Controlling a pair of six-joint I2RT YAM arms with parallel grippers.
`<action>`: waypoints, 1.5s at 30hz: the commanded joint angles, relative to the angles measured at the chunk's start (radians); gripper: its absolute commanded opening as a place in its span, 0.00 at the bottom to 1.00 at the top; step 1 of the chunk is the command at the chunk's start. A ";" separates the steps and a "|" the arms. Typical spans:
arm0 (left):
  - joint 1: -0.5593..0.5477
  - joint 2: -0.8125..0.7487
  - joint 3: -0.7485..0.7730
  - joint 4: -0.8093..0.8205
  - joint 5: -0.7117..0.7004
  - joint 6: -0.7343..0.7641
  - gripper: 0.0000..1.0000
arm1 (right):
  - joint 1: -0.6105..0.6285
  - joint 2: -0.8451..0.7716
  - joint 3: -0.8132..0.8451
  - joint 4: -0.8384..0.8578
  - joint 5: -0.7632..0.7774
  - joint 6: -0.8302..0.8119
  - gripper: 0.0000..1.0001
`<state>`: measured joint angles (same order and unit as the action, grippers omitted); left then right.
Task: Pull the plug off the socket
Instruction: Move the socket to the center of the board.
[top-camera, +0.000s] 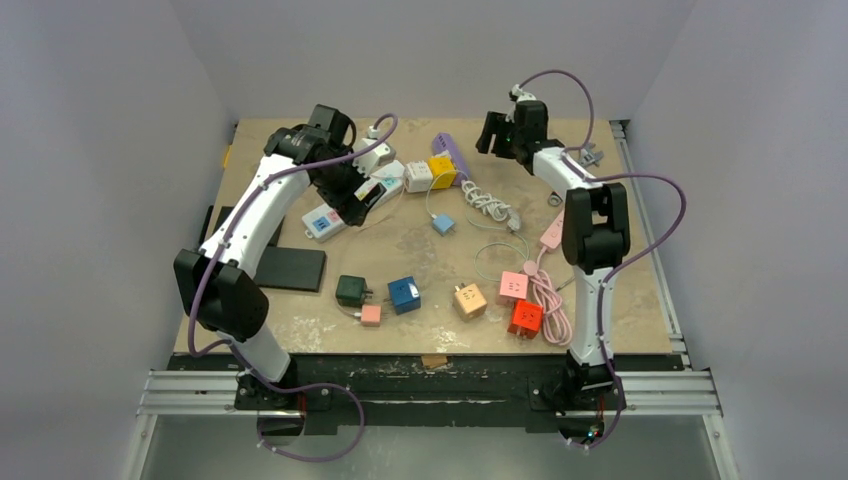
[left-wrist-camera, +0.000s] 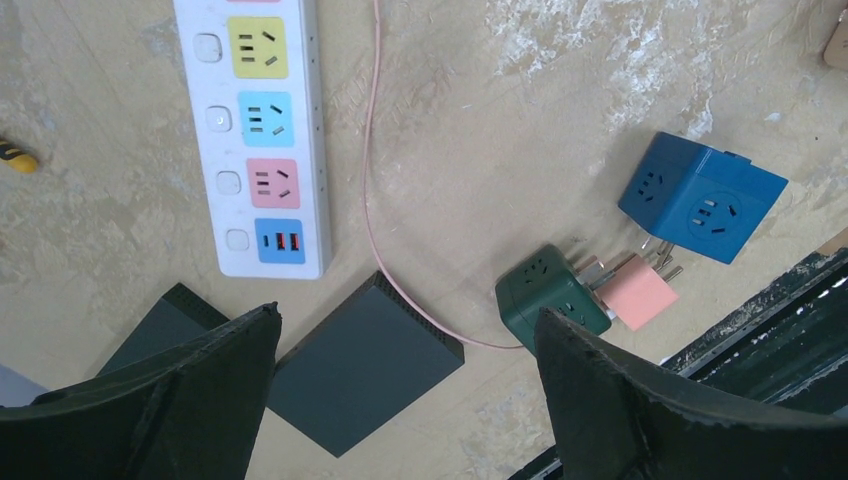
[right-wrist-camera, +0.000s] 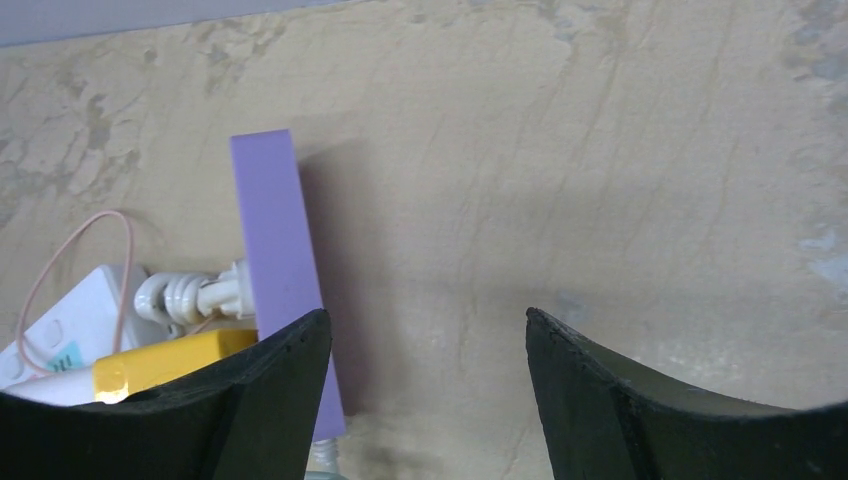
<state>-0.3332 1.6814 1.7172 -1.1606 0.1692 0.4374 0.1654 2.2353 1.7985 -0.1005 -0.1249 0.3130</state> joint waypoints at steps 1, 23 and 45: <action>0.009 -0.042 -0.011 0.025 0.012 -0.009 0.94 | 0.041 -0.035 -0.009 0.060 -0.026 0.038 0.72; 0.011 -0.080 -0.060 0.032 0.015 -0.004 0.94 | 0.126 0.016 0.139 -0.123 -0.099 -0.015 0.99; 0.016 -0.085 -0.064 0.026 0.017 0.003 0.94 | 0.087 0.119 0.250 -0.335 -0.201 -0.135 0.76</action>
<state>-0.3275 1.6356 1.6527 -1.1458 0.1719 0.4377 0.2600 2.4248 2.1468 -0.4545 -0.2646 0.2031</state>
